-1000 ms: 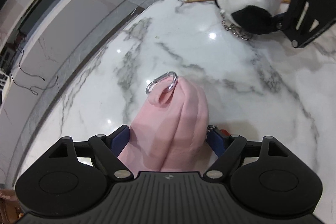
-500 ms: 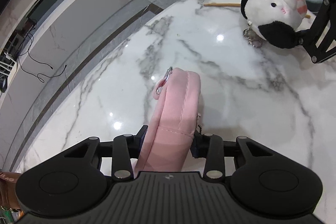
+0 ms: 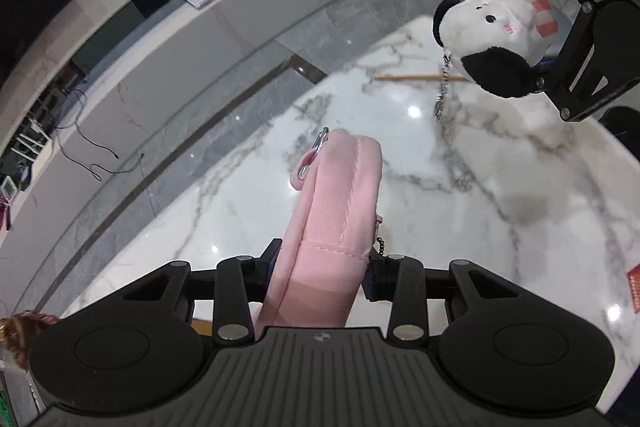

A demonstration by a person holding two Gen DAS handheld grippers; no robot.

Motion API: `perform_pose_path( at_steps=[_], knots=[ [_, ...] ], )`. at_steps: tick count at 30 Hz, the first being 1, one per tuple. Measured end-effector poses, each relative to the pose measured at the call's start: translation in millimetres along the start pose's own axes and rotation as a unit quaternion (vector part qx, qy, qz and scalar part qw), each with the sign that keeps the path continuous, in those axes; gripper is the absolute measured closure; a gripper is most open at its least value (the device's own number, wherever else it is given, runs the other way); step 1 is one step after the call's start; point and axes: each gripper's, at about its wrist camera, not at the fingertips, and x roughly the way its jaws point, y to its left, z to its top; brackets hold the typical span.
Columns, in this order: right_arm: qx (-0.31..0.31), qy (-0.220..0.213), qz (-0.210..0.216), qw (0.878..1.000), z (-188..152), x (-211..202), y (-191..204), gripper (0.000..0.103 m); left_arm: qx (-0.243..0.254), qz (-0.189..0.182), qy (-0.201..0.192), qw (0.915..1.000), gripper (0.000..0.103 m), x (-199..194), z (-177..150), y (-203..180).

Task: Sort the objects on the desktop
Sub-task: 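Lift pink bag with left tool while right tool carries plush dog toward box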

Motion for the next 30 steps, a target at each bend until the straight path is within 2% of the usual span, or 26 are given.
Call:
perform_pose_path(
  at_steps=[6, 15, 30],
  knots=[
    [-0.019, -0.01, -0.023, 0.999, 20.7, -56.2, 9.4, 0.027, -0.01, 0.017, -0.029, 0.9994, 0.059, -57.8, -9.3, 9.8],
    [-0.059, -0.057, -0.052, 0.995, 67.6, -150.2, 39.6, 0.027, -0.024, 0.052, -0.073, 0.9956, 0.059, -144.9, -37.5, 23.5],
    [-0.133, -0.124, -0.074, 0.981, 134.3, -275.1, 120.6, 0.027, -0.056, 0.107, -0.124, 0.985, 0.059, -242.9, -88.8, 48.7]
  ],
)
